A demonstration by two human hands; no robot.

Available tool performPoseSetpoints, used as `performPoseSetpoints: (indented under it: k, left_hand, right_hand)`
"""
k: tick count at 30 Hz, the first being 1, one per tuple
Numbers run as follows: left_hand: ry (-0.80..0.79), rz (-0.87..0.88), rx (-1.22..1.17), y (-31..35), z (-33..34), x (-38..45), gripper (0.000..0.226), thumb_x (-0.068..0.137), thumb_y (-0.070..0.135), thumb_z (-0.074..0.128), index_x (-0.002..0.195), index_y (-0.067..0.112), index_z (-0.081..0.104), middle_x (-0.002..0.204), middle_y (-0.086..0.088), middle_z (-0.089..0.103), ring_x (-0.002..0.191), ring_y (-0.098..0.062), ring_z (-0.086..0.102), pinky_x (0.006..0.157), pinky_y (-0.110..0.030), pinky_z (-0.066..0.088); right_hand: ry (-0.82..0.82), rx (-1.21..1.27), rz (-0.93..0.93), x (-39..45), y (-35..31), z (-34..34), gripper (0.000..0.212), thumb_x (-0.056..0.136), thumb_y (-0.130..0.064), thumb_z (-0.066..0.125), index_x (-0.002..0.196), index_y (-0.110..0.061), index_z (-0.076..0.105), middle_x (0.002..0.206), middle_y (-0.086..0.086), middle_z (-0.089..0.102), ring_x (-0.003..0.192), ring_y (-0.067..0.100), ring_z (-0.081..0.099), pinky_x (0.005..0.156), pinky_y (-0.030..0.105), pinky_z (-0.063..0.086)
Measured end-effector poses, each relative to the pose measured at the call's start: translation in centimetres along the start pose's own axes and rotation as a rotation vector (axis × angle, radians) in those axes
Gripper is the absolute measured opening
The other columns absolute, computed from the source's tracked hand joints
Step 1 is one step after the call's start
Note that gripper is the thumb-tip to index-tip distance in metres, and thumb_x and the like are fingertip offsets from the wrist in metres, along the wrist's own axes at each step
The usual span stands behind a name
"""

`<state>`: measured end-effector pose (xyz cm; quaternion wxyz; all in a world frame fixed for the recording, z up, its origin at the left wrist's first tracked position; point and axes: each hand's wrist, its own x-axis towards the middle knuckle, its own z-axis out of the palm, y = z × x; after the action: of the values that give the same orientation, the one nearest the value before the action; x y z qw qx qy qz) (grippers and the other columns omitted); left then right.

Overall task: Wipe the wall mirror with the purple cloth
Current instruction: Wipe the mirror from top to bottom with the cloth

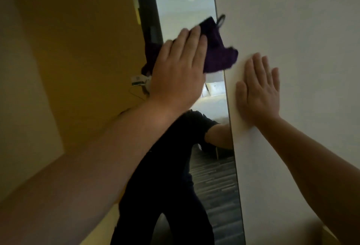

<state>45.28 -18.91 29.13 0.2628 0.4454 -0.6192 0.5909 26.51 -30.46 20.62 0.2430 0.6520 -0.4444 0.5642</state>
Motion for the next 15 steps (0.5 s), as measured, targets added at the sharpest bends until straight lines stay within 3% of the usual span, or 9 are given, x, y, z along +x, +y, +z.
performPoseSetpoints:
  k: [7,11,15]
  left_hand:
    - [-0.047,0.194,-0.04,8.4,2.7,-11.9,0.052,0.101,0.024,0.032,0.149,0.005,0.035,0.157,-0.016,0.03,0.144,-0.036,0.03,0.114,-0.051,0.029]
    - [-0.295,0.487,-0.05,12.9,3.3,-21.7,0.055,0.098,0.028,0.033,0.149,0.009,0.036,0.156,-0.014,0.033,0.143,-0.036,0.028,0.113,-0.049,0.021]
    - [-0.351,0.523,-0.079,14.7,3.7,-26.9,0.05,0.103,0.03,0.027,0.148,0.014,0.04,0.155,-0.008,0.037,0.142,-0.03,0.032,0.113,-0.045,0.022]
  right_hand:
    - [0.1,0.063,-0.036,-0.5,0.2,0.3,0.059,0.104,-0.038,0.024,0.154,-0.007,0.023,0.163,0.014,0.018,0.151,0.028,0.01,0.122,0.047,0.002]
    - [0.074,0.072,-0.013,-2.1,0.5,0.4,0.059,0.103,-0.039,0.024,0.155,-0.009,0.023,0.164,0.011,0.016,0.152,0.026,0.008,0.122,0.044,0.0]
    - [0.029,0.034,-0.037,-4.0,0.7,0.4,0.06,0.103,-0.04,0.023,0.154,-0.009,0.023,0.163,0.012,0.017,0.151,0.027,0.009,0.122,0.045,0.002]
